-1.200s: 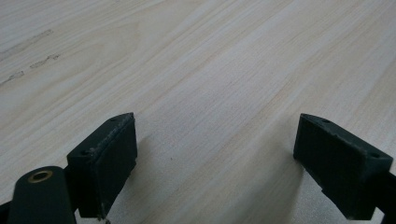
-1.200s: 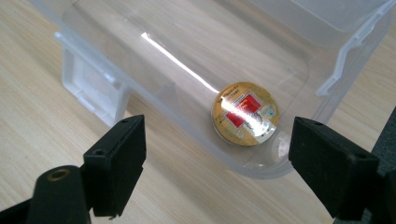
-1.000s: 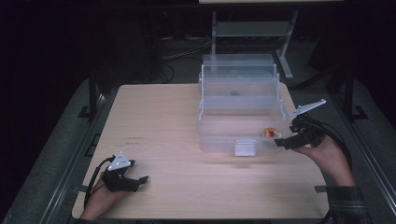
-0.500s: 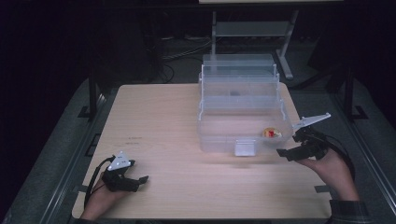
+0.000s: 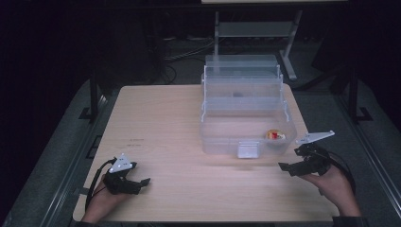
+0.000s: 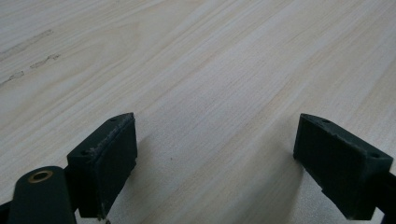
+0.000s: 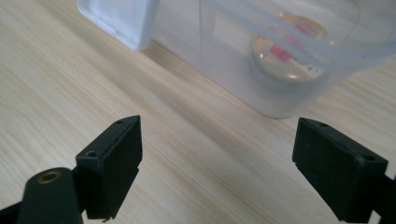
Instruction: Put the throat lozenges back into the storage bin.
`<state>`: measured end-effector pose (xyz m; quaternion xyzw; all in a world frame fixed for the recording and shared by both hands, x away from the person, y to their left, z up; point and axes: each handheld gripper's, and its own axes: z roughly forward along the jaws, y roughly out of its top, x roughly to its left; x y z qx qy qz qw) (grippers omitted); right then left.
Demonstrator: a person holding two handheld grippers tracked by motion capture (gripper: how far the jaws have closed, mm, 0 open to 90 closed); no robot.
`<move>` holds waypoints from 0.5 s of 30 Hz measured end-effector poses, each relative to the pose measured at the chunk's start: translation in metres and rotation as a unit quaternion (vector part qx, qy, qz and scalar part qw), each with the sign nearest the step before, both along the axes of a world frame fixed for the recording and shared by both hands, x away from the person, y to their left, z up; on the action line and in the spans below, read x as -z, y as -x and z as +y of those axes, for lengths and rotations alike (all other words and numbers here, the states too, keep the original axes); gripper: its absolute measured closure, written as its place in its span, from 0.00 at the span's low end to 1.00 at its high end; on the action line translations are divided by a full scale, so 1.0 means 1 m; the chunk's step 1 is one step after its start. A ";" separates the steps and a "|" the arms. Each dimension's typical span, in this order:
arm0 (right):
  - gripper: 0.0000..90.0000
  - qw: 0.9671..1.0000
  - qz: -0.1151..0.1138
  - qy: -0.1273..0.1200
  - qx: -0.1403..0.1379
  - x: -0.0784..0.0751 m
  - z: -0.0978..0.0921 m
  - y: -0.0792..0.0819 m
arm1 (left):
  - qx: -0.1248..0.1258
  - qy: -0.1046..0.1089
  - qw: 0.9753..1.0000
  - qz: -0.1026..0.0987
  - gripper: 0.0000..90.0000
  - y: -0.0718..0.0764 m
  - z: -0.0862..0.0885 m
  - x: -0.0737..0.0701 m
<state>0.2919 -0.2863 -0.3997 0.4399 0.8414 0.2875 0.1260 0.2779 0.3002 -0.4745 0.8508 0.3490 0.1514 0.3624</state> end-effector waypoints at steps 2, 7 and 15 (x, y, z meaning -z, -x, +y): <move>0.16 1.000 0.000 -0.002 0.002 0.005 -0.001 0.001 | 0.000 0.000 1.000 0.000 0.14 0.000 0.000 0.000; 0.16 1.000 0.000 0.003 0.008 0.018 -0.001 0.003 | 0.000 0.000 1.000 0.000 0.14 0.000 0.000 0.000; 0.16 1.000 0.000 -0.004 0.013 0.038 -0.006 0.008 | 0.001 -0.001 1.000 0.001 0.14 0.000 0.000 0.000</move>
